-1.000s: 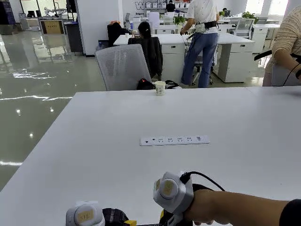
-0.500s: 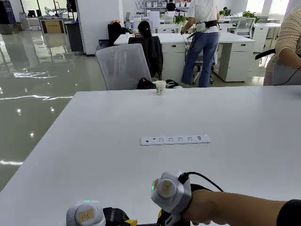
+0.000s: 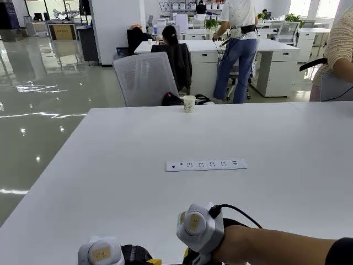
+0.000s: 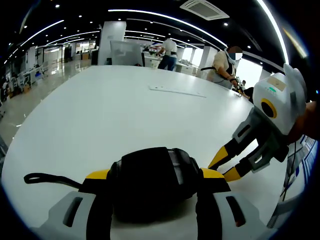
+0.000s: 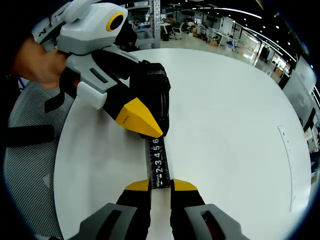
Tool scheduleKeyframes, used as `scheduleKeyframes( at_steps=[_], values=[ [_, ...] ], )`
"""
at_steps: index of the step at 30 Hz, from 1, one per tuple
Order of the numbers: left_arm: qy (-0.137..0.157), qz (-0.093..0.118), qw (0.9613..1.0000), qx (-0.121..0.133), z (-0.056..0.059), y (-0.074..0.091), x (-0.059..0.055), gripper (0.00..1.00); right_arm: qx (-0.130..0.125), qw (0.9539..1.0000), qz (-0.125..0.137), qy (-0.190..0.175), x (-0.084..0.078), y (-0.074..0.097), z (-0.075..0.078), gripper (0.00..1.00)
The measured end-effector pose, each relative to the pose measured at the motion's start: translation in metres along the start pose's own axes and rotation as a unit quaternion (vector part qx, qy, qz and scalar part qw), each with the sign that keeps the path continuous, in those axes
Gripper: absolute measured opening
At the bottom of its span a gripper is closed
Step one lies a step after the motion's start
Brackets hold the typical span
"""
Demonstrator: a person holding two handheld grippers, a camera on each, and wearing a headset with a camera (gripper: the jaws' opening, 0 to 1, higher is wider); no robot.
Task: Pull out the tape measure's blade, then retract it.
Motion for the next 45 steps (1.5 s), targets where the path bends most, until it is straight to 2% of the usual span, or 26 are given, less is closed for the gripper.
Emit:
scheduleKeyframes(
  at_steps=[36,45],
  values=[
    [0.011,0.002,0.9999,-0.002,-0.002,0.0,0.001,0.63,-0.008,0.9998,0.021,-0.001,0.012,-0.008,0.0,0.11],
    [0.014,0.001,0.9999,-0.004,-0.002,0.0,0.001,0.63,-0.009,0.9995,0.03,-0.002,0.021,-0.013,0.0,0.11]
  ],
)
Point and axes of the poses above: the centre of the closed fingertips' face, and the gripper's own axes: y roughly backward along the fingers, z roughly to its right, x roughly out of its top, the point moved 4 cm from there along y, roughly backward along the fingers, and after that the axes turned 9 degrees about y, right-handed, at the moved point
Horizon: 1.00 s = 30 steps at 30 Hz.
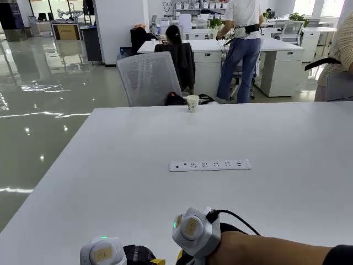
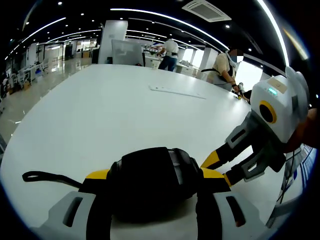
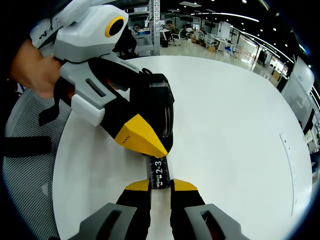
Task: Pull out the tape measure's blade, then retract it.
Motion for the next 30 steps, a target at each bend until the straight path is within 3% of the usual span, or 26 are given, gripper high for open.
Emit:
scheduleKeyframes(
  at_steps=[30],
  values=[
    [0.007,-0.002,1.0,0.0,-0.001,-0.002,0.002,0.63,-0.002,0.9998,0.021,-0.001,0.017,-0.01,0.001,0.11]
  ],
)
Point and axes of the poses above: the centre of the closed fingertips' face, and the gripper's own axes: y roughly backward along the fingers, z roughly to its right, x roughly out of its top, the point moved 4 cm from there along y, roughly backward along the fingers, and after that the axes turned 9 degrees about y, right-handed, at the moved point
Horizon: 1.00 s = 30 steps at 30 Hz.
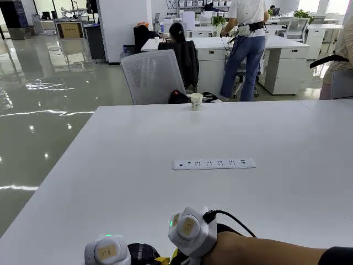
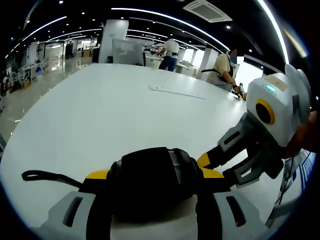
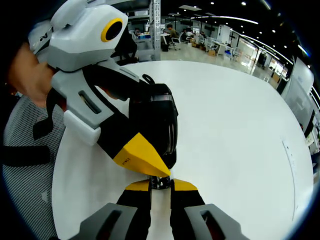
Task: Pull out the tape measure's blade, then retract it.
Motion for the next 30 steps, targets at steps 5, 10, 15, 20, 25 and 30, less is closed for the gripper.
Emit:
scheduleKeyframes(
  at_steps=[5,10,15,20,25,30],
  values=[
    [0.0,0.0,1.0,0.0,-0.0004,-0.0008,0.0002,0.63,-0.002,1.0,0.002,-0.005,0.0028,-0.0011,-0.0004,0.11],
    [0.001,0.002,1.0,0.0,0.0004,-0.0008,-0.0003,0.63,-0.005,0.9999,0.002,-0.009,0.0034,-0.0028,0.0003,0.11],
    [0.001,0.005,1.0,0.001,-0.0003,-0.0017,-0.0003,0.63,-0.005,0.9999,0.0,-0.009,0.0038,-0.0024,-0.0006,0.11],
    [-0.001,0.007,1.0,0.002,-0.0003,-0.0012,-0.0005,0.64,-0.008,0.9999,-0.001,-0.008,0.0032,-0.0038,0.0,0.12],
    [-0.002,0.008,1.0,0.002,-0.0006,-0.0016,-0.0005,0.64,-0.011,0.9999,0.002,-0.012,0.003,-0.0038,0.0,0.12],
    [-0.004,0.017,0.9998,0.005,0.0011,-0.0001,-0.0022,0.65,-0.013,0.9997,0.002,-0.018,0.0037,-0.0039,-0.0002,0.12]
  ],
)
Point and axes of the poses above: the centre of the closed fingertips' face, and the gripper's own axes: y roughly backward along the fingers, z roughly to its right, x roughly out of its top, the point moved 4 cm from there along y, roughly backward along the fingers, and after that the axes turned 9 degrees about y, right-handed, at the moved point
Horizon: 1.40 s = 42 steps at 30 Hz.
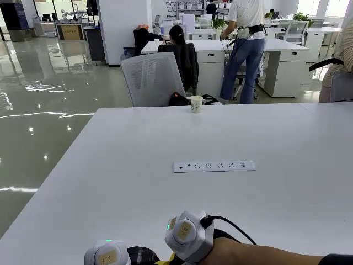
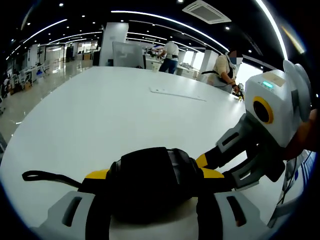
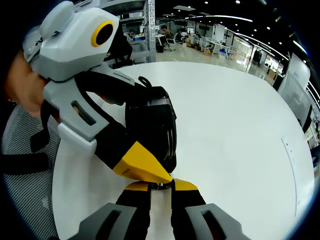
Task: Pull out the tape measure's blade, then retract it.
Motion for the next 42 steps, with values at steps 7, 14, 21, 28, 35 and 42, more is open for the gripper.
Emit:
scheduleKeyframes(
  at_steps=[7,14,21,28,35,42],
  values=[
    [-0.004,0.019,0.9998,-0.004,-0.003,0.0,0.001,0.66,-0.013,0.9999,0.002,-0.012,0.0,-0.001,0.0,0.13],
    [-0.02,0.009,0.9997,-0.013,-0.004,-0.001,0.001,0.66,-0.019,0.9996,-0.002,-0.022,-0.004,0.004,-0.005,0.14],
    [-0.038,-0.015,0.9988,-0.026,-0.007,0.003,-0.002,0.63,-0.026,0.9991,0.005,-0.035,-0.008,0.012,-0.01,0.14],
    [-0.042,-0.025,0.9978,-0.044,-0.009,0.008,0.0,0.69,-0.035,0.9985,0.008,-0.042,-0.012,0.022,-0.015,0.17],
    [-0.039,-0.04,0.9967,-0.059,-0.019,0.01,0.004,0.99,-0.058,0.9961,0.021,-0.062,-0.02,0.04,-0.013,0.23],
    [-0.062,-0.058,0.9914,-0.1,-0.026,0.019,0.008,0.99,-0.08,0.9915,0.045,-0.092,-0.036,0.064,-0.016,0.29]
  ],
)
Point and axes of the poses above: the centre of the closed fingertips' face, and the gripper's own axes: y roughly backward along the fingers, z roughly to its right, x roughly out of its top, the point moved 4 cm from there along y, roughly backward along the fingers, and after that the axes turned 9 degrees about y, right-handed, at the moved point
